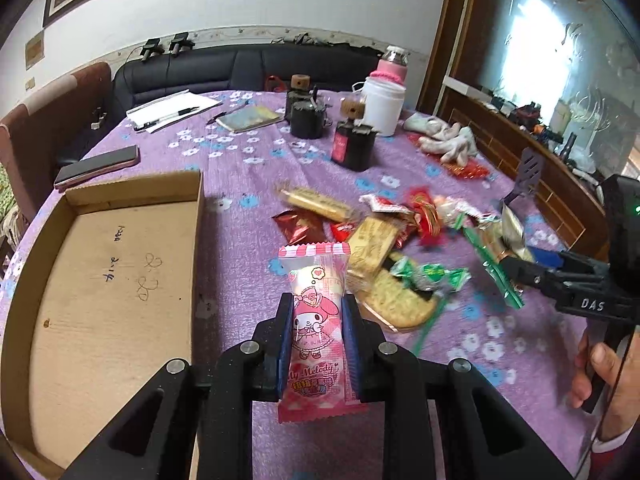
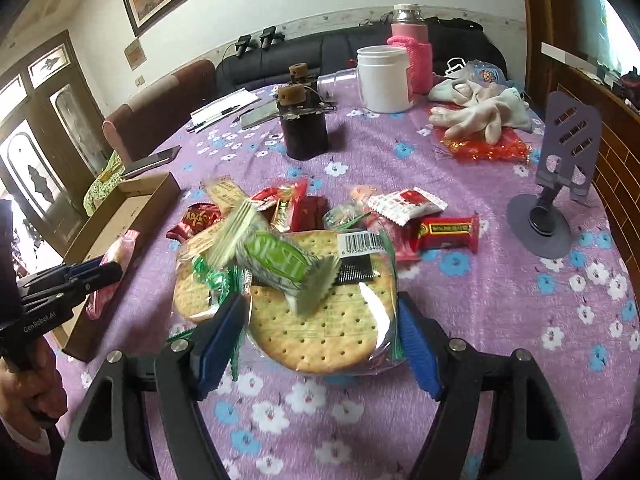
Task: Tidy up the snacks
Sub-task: 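Carry both packets over the cardboard box and open both grippers to drop them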
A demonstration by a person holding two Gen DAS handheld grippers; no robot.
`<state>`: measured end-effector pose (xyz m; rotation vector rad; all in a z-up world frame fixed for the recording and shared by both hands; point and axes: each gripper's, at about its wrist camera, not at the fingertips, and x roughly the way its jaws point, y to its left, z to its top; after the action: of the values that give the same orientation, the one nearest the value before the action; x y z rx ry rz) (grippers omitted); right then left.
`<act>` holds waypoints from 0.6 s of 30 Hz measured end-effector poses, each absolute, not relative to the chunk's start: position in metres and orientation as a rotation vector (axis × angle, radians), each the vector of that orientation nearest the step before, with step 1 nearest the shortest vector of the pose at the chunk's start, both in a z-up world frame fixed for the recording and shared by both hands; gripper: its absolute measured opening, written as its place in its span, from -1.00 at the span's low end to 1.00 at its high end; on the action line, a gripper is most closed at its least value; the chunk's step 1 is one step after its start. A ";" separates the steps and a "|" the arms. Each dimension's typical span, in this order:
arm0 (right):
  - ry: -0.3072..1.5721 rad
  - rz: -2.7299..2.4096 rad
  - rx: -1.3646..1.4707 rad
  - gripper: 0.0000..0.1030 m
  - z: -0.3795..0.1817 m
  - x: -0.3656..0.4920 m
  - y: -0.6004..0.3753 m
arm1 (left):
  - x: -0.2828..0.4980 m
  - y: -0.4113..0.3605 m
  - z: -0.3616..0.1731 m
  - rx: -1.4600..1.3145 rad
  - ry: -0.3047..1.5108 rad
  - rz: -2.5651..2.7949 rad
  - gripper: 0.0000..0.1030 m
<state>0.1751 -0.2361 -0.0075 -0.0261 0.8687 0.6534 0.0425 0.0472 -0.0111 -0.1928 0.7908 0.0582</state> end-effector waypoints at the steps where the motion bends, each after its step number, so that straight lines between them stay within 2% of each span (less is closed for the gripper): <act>1: 0.855 0.657 -0.006 0.44 -0.002 0.172 -0.239 | 0.039 0.048 -0.008 -0.201 0.781 0.055 -0.55; 5: 0.830 0.619 -0.119 0.44 0.006 0.158 -0.229 | 0.027 0.051 0.000 -0.217 0.760 0.051 -0.55; 9: 0.734 0.493 -0.356 0.44 0.014 0.138 -0.205 | 0.016 0.060 0.008 -0.232 0.739 0.057 -0.55; 11: 0.628 0.381 -0.624 0.44 0.012 0.120 -0.178 | 0.009 0.066 0.012 -0.237 0.725 0.066 -0.55; 14: 0.582 0.288 -0.891 0.44 -0.009 0.116 -0.155 | 0.002 0.075 0.016 -0.263 0.712 0.064 -0.55; 18: 0.570 0.265 -0.902 0.44 0.001 0.120 -0.160 | -0.008 0.085 0.021 -0.276 0.686 0.076 -0.55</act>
<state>0.1198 -0.1602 0.0013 -0.9021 0.5702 0.2647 -0.0079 0.0849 0.0211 -0.2756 0.6856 0.0755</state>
